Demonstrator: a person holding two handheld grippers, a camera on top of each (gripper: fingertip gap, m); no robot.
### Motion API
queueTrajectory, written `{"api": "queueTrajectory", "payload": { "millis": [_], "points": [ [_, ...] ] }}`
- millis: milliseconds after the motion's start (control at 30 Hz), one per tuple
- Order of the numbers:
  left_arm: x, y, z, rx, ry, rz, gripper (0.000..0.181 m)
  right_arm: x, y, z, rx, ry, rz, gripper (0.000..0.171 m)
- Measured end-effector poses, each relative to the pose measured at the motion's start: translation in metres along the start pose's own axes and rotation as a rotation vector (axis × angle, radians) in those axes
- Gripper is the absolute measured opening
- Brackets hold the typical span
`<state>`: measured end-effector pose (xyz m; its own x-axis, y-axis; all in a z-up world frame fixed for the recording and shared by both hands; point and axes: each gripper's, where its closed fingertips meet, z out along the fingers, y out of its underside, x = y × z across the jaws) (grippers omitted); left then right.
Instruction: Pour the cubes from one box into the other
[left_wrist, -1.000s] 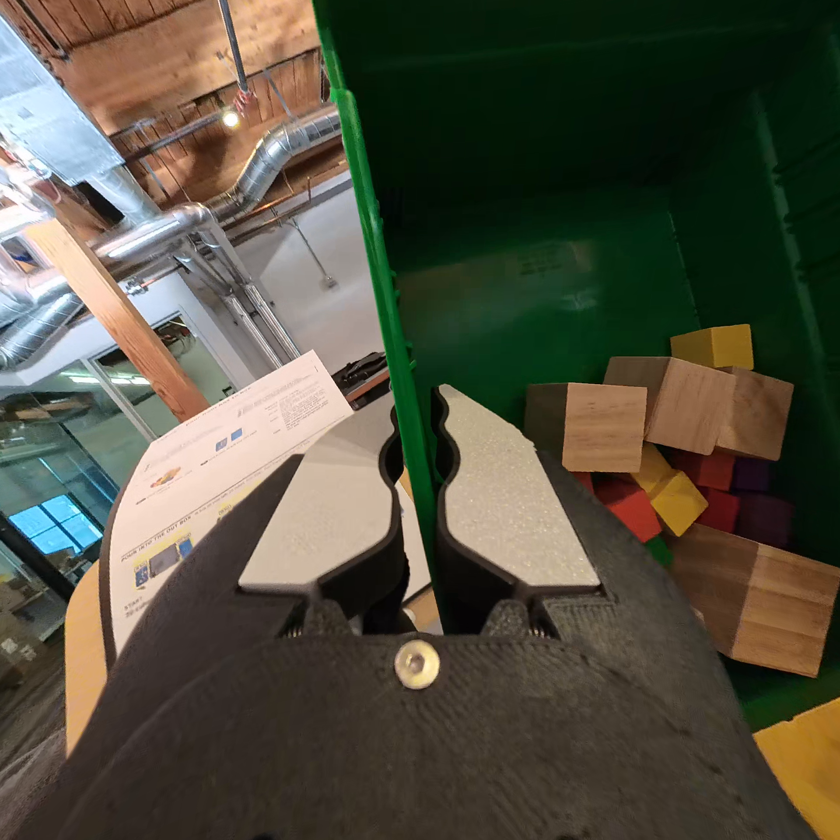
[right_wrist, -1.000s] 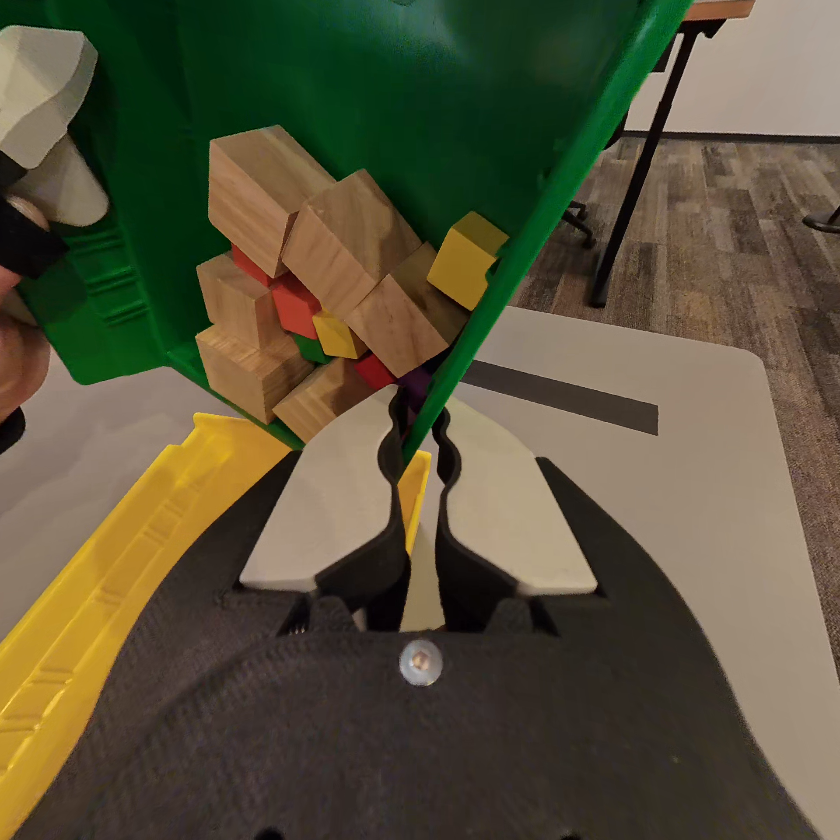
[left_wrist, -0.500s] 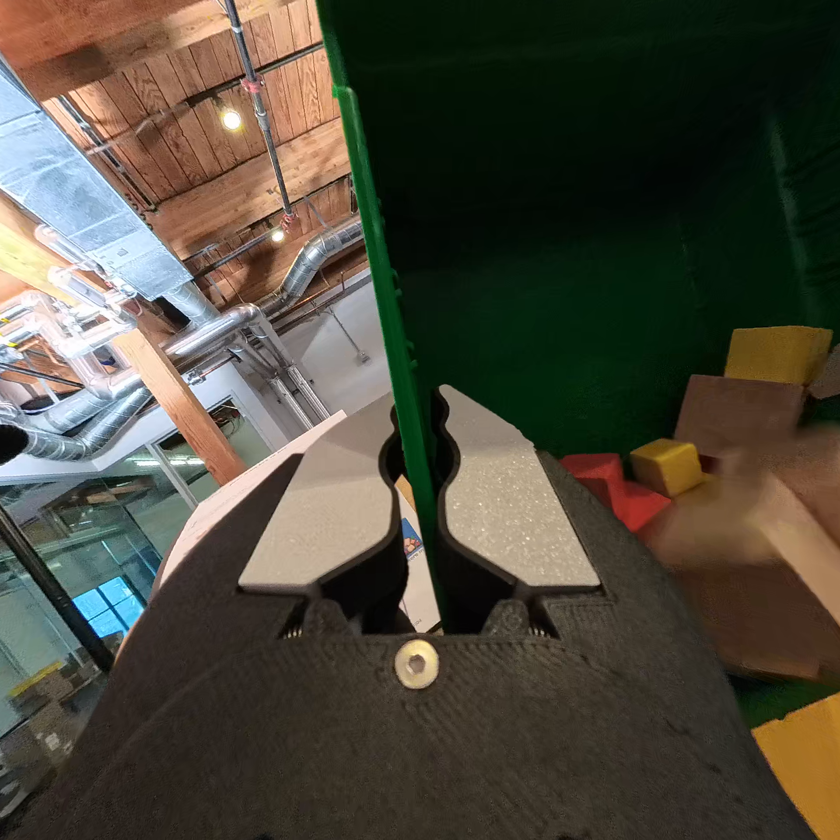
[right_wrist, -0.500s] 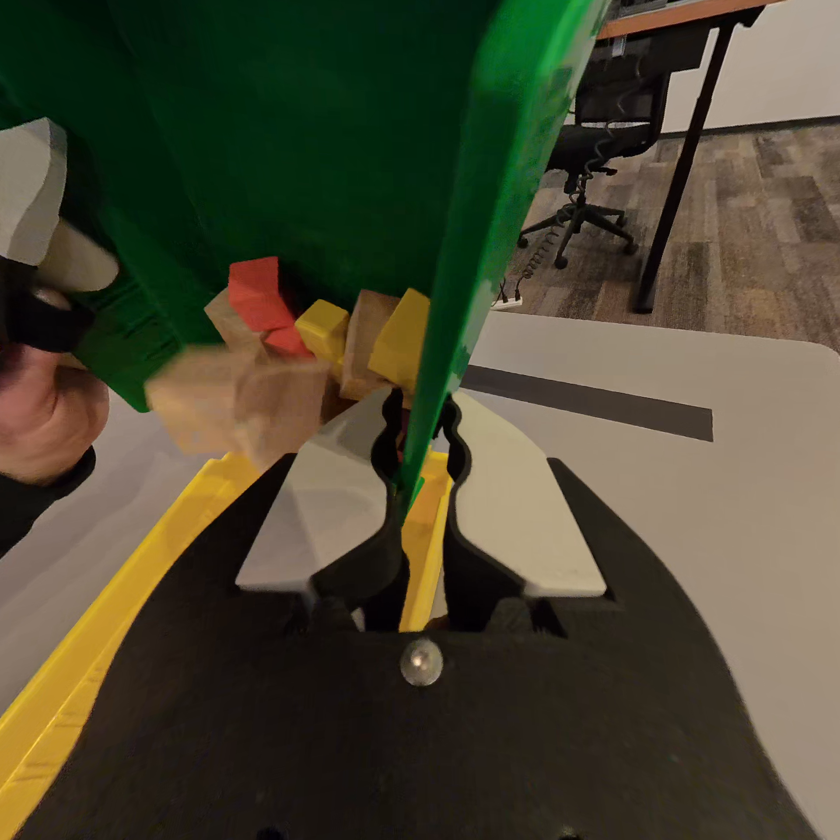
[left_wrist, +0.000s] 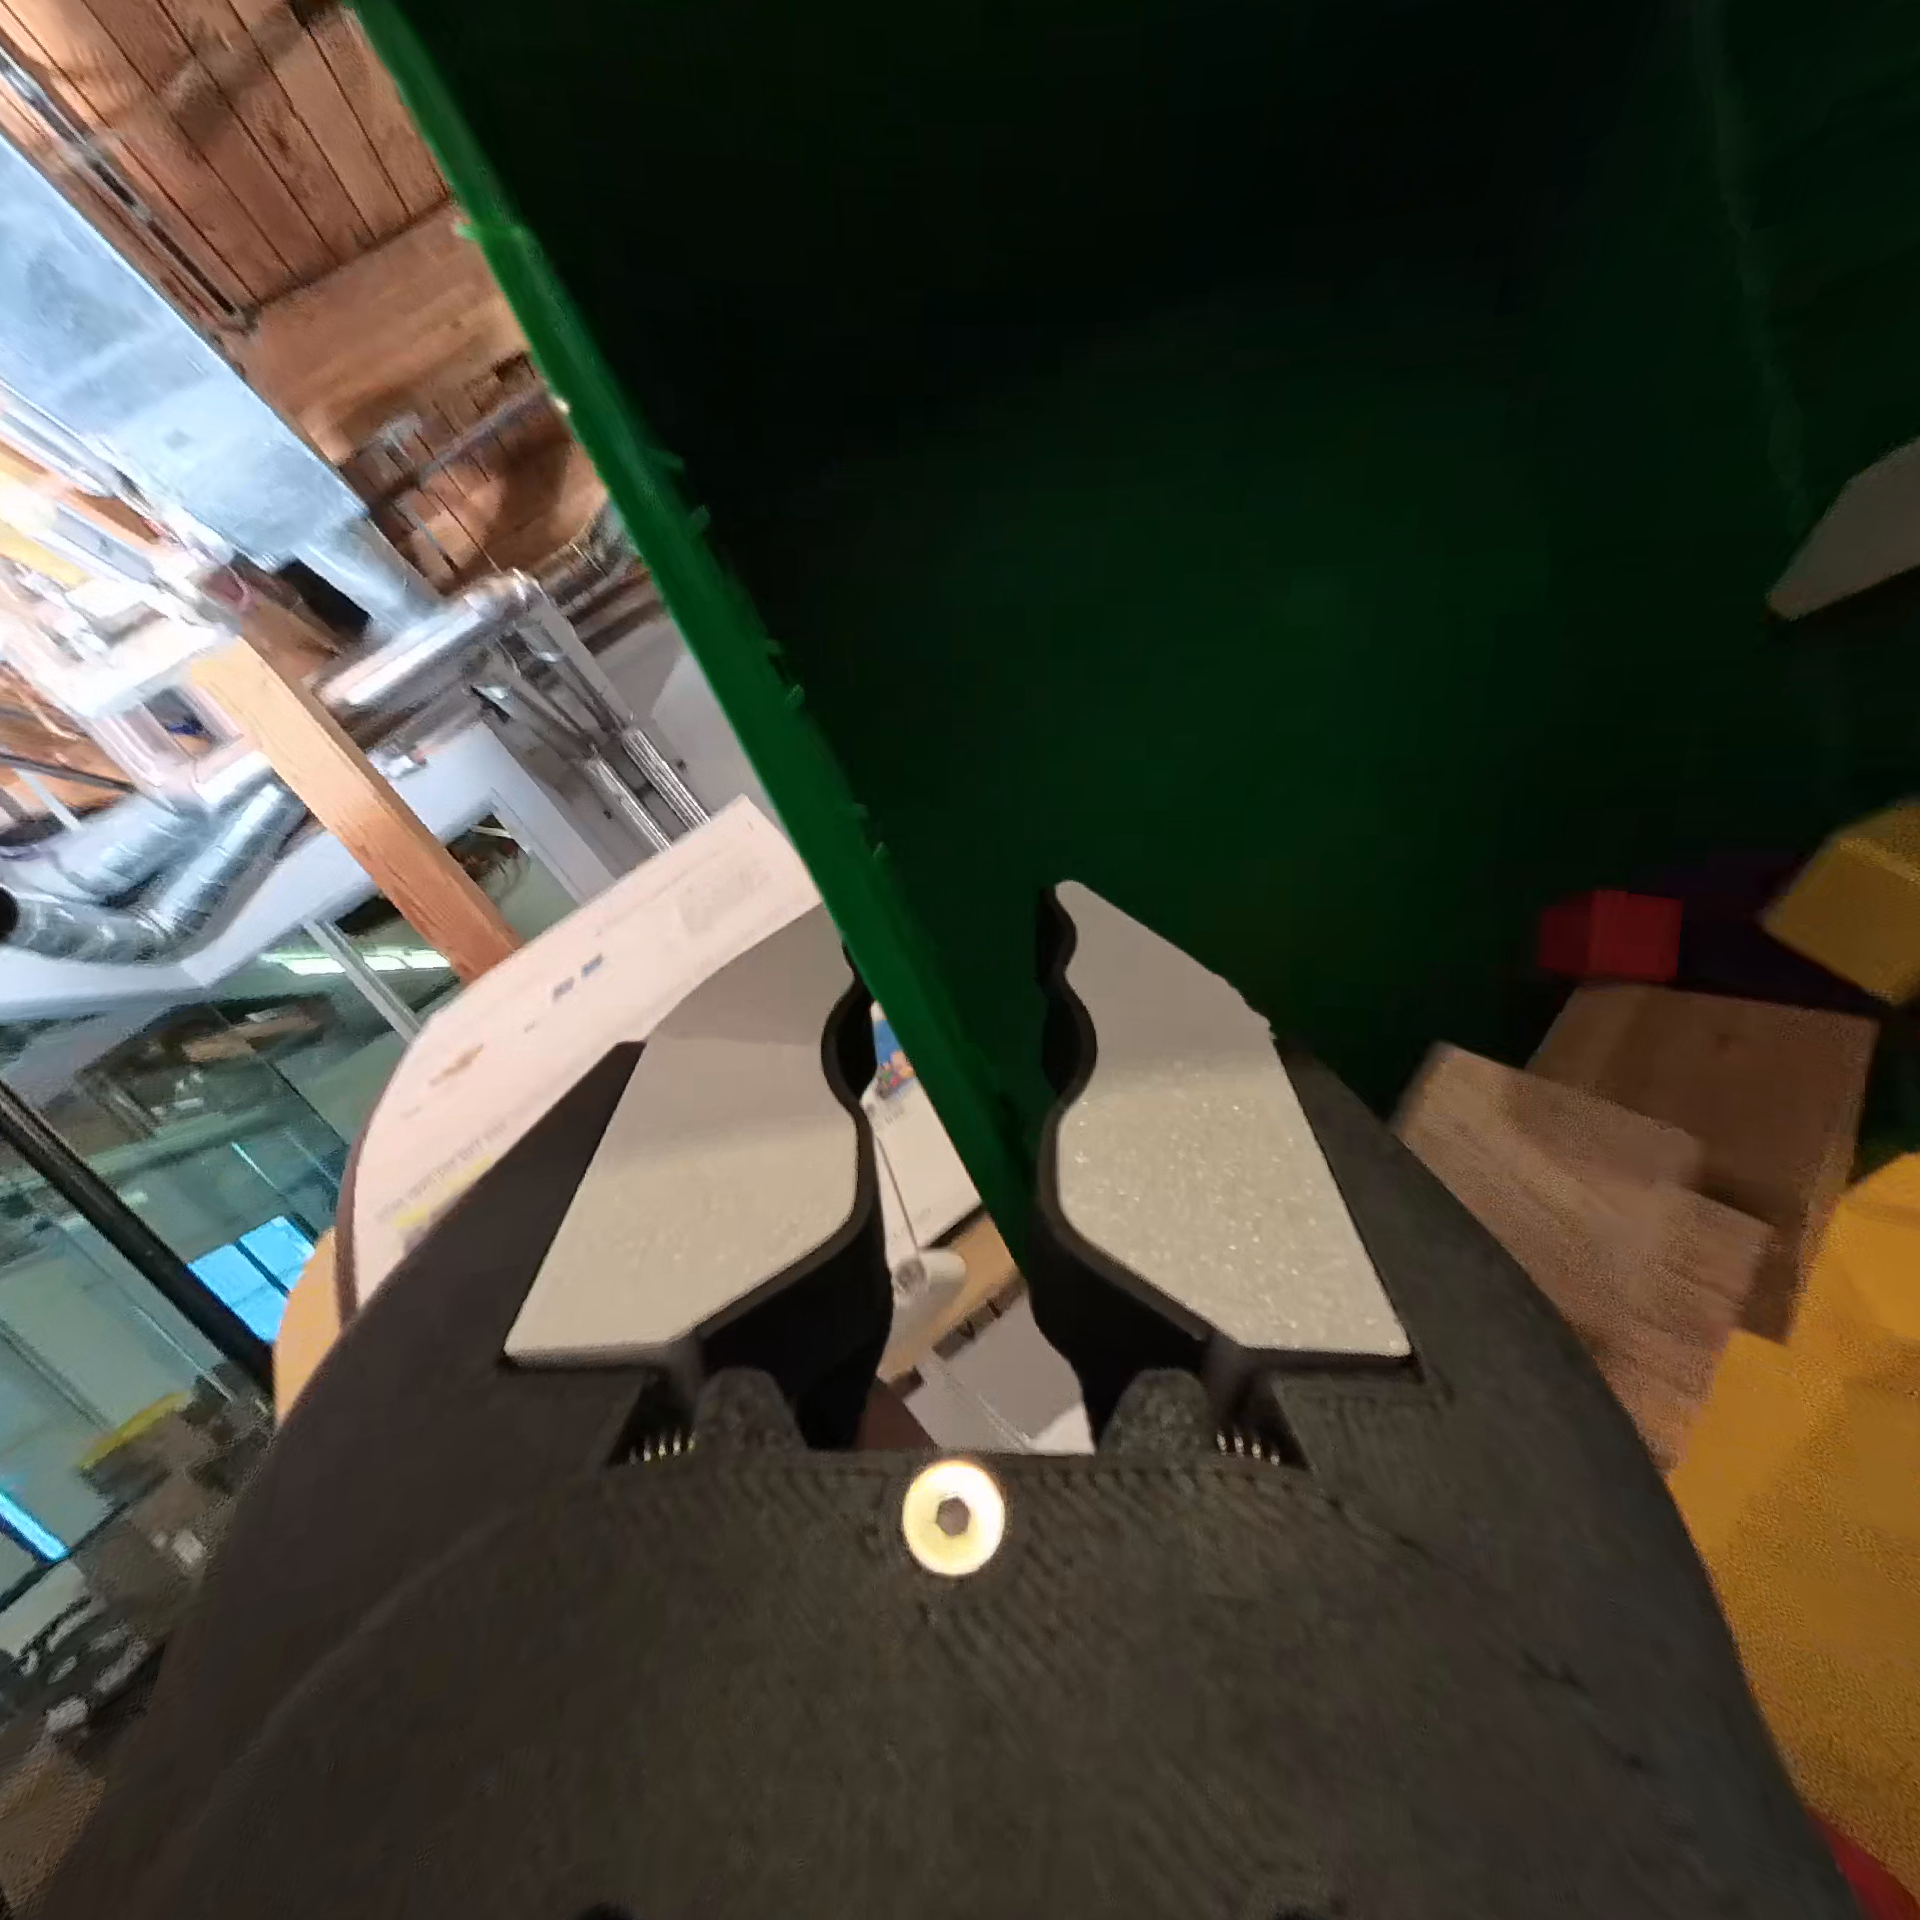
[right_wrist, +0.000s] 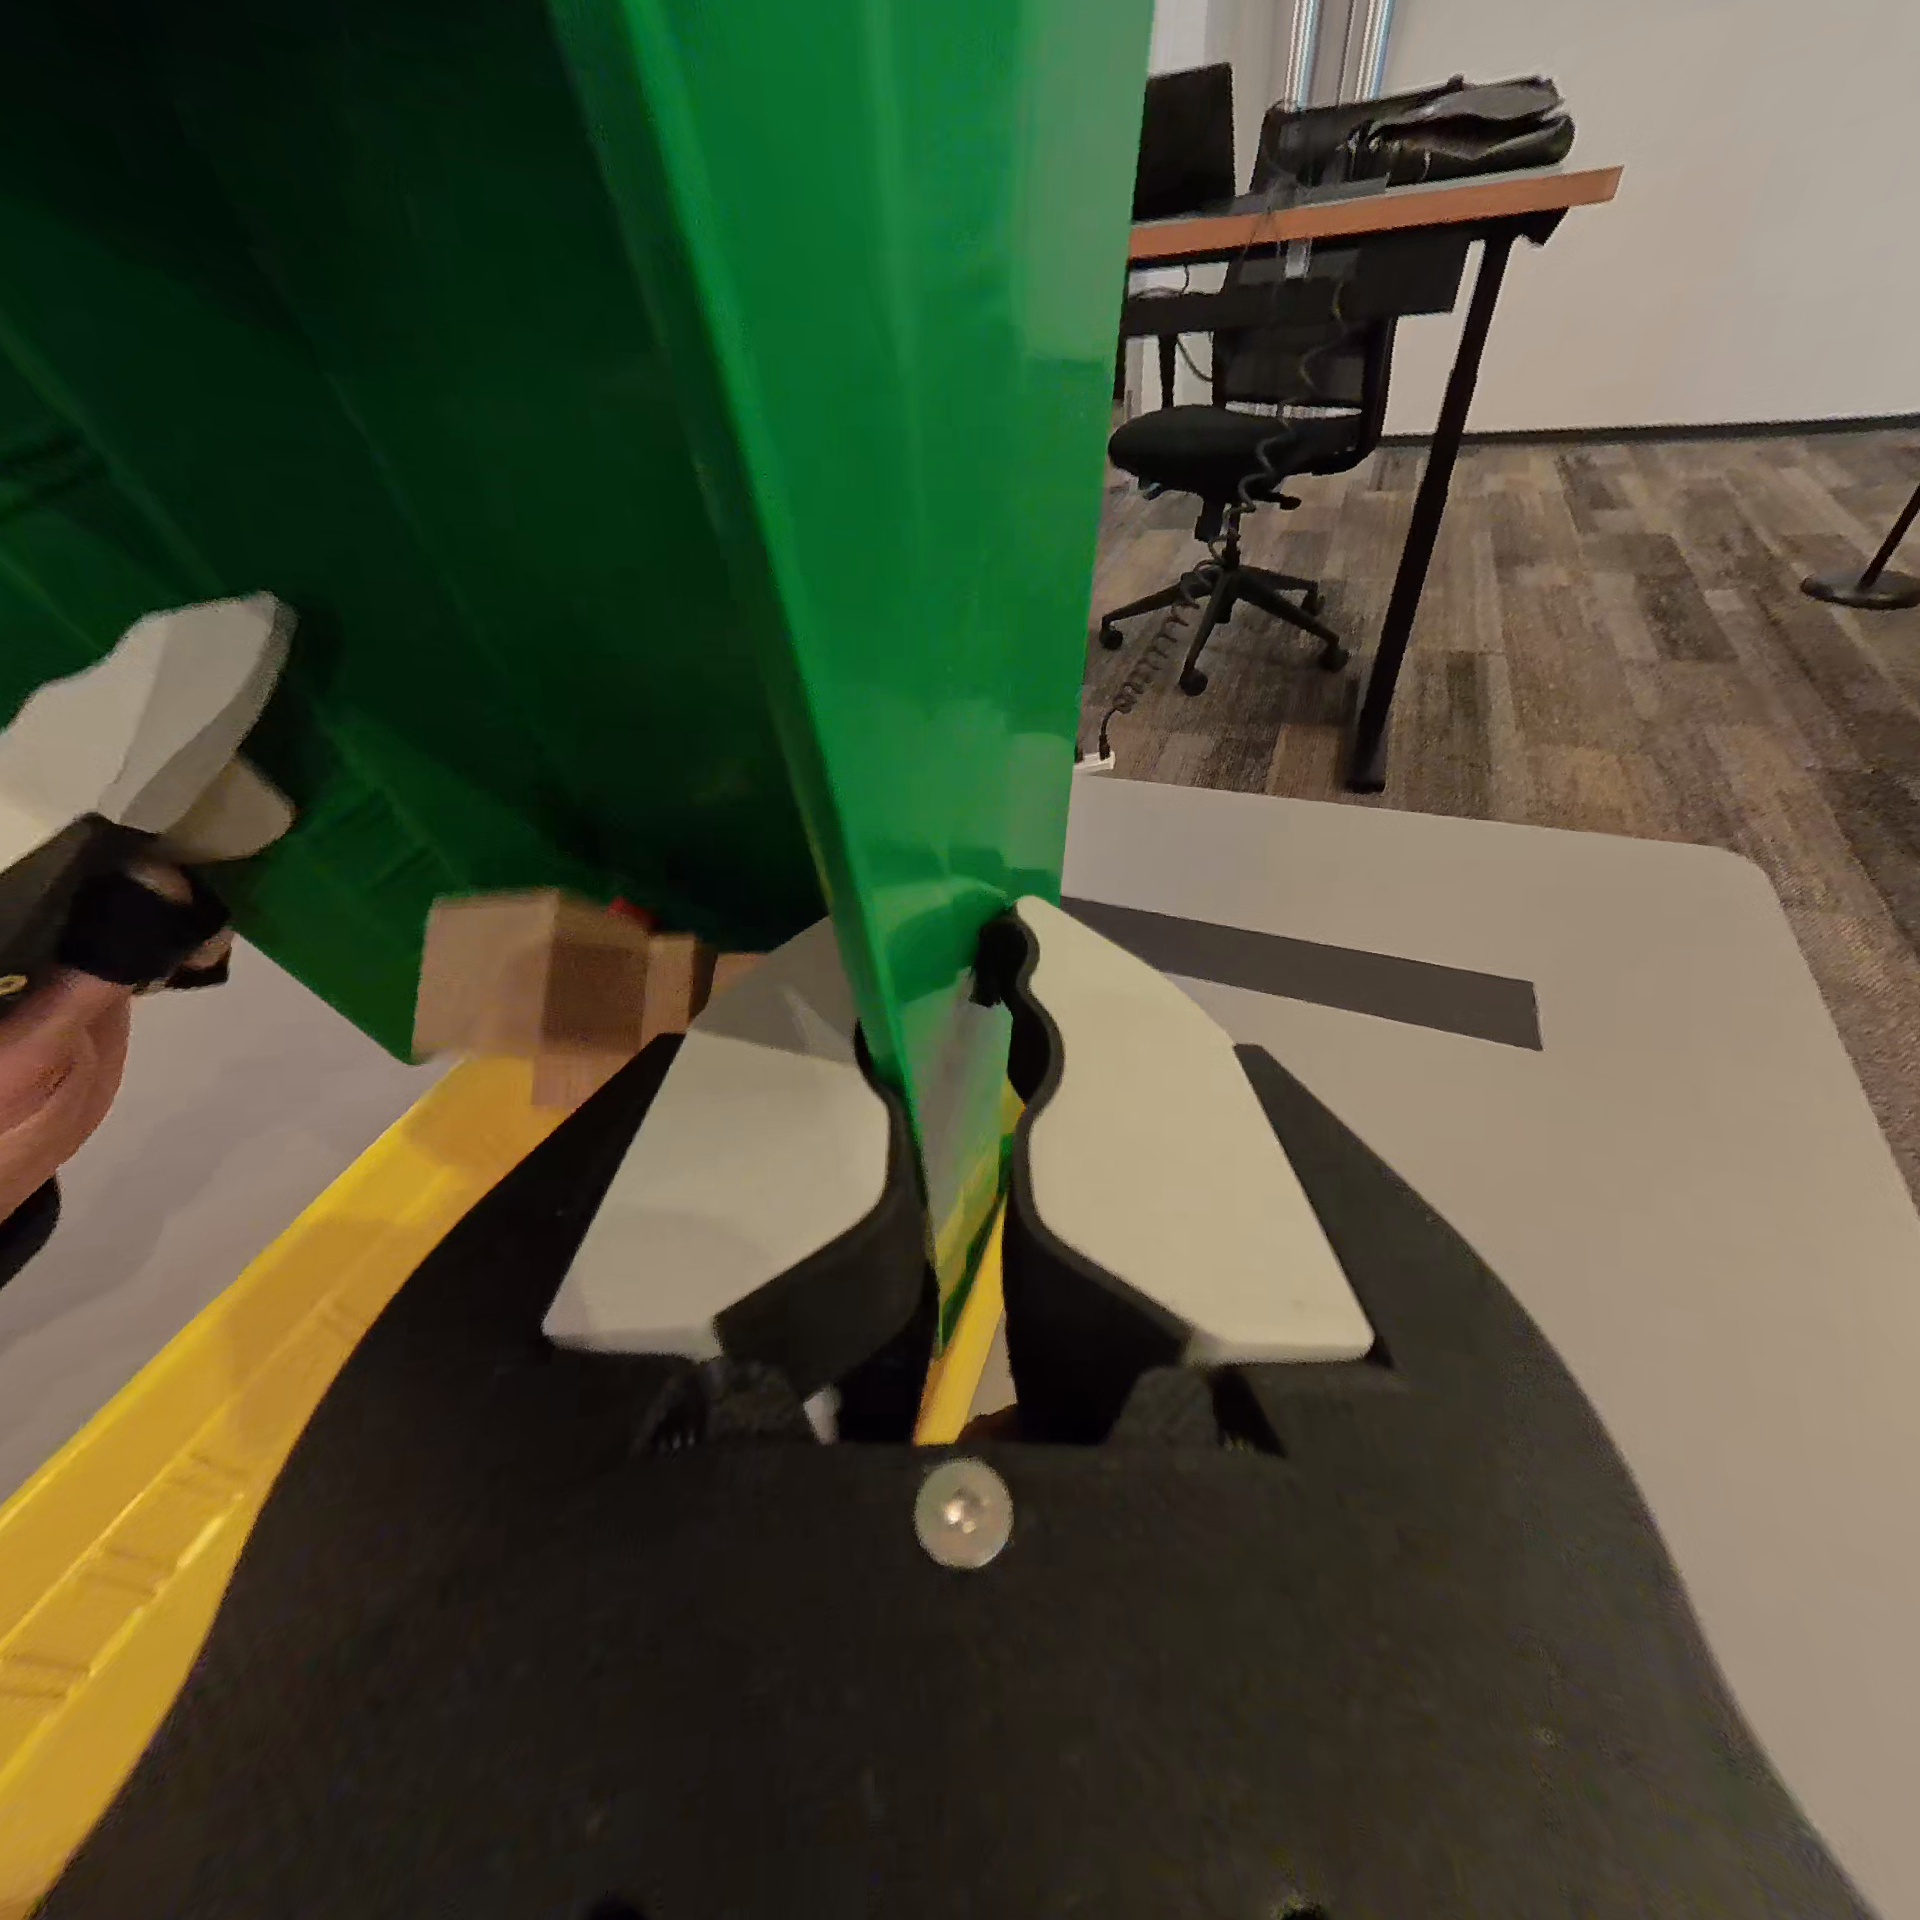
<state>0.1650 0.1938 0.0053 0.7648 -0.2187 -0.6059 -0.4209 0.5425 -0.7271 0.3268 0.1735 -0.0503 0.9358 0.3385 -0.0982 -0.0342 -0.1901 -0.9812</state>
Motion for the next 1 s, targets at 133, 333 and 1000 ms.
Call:
{"api": "queueTrajectory", "payload": {
  "millis": [133, 333, 1000],
  "points": [
    [0.004, 0.016, -0.003, -0.085, 0.031, -0.026, 0.032, -0.003, -0.001, 0.001, 0.012, 0.015, -0.025, 0.007],
    [0.002, 0.033, -0.003, -0.172, 0.026, -0.087, 0.021, -0.010, -0.002, 0.002, 0.050, -0.011, -0.021, 0.007],
    [-0.124, -0.005, -0.047, -0.200, -0.054, -0.236, 0.006, -0.142, -0.047, -0.018, -0.016, -0.281, -0.274, 0.034]
  ]
}}
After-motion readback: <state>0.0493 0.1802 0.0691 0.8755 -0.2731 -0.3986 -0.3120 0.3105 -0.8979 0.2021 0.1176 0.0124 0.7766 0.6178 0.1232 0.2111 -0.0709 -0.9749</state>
